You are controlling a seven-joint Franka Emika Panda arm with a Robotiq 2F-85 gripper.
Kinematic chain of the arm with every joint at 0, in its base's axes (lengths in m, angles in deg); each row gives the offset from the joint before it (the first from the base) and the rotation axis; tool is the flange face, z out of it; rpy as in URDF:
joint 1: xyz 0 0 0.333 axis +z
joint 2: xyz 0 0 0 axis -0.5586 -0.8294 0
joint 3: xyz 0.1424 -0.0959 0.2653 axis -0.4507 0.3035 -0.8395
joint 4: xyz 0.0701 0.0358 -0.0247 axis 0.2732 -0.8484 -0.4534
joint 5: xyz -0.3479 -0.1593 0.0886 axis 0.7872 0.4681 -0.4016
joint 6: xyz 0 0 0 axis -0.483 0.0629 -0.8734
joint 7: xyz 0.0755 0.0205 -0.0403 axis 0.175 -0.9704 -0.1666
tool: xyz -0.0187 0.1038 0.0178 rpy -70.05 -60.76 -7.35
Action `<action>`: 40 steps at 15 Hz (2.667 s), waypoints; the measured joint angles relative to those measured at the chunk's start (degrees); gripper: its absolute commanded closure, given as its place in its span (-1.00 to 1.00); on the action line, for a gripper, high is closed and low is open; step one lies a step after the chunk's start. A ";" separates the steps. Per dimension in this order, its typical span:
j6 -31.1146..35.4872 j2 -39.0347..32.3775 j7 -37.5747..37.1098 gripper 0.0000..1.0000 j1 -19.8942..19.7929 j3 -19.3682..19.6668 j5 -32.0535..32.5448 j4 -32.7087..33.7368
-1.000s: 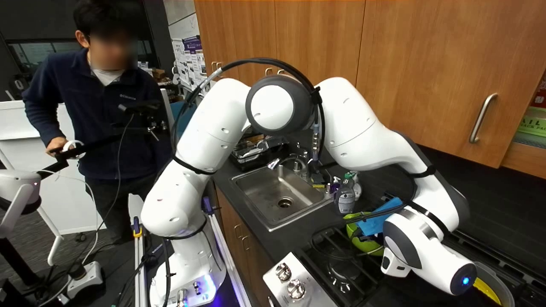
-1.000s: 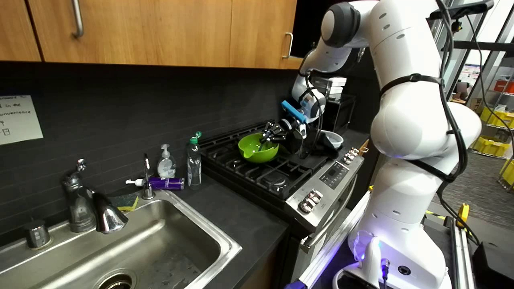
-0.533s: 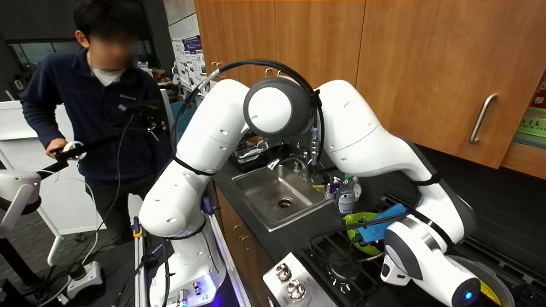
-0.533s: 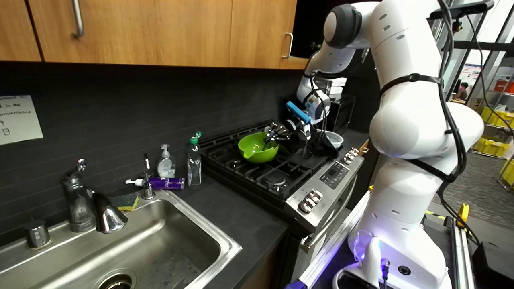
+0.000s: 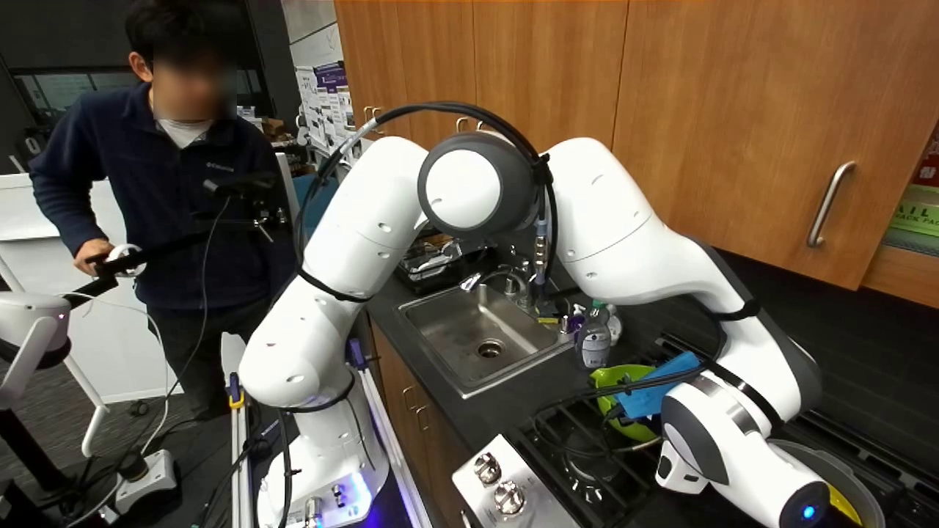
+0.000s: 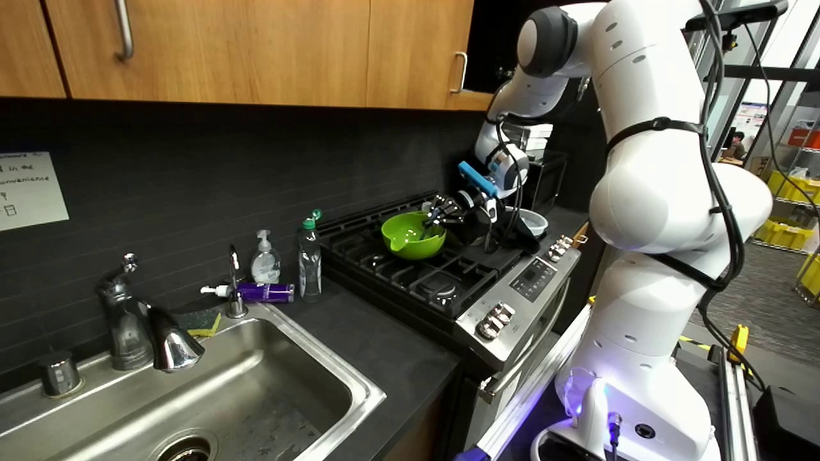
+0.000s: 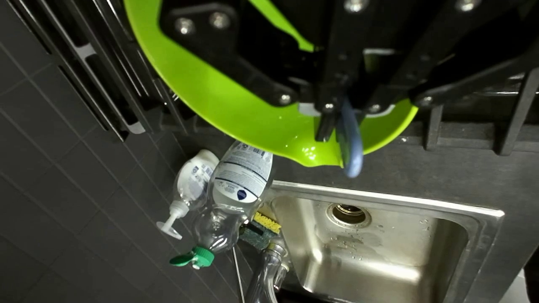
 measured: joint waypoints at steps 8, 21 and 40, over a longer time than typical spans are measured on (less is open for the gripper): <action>0.02 0.05 -0.02 0.97 -0.21 1.97 0.00 0.00; 2.28 0.89 -0.14 0.97 2.24 2.07 0.12 2.70; -4.28 2.81 16.28 0.97 2.69 0.18 3.37 1.28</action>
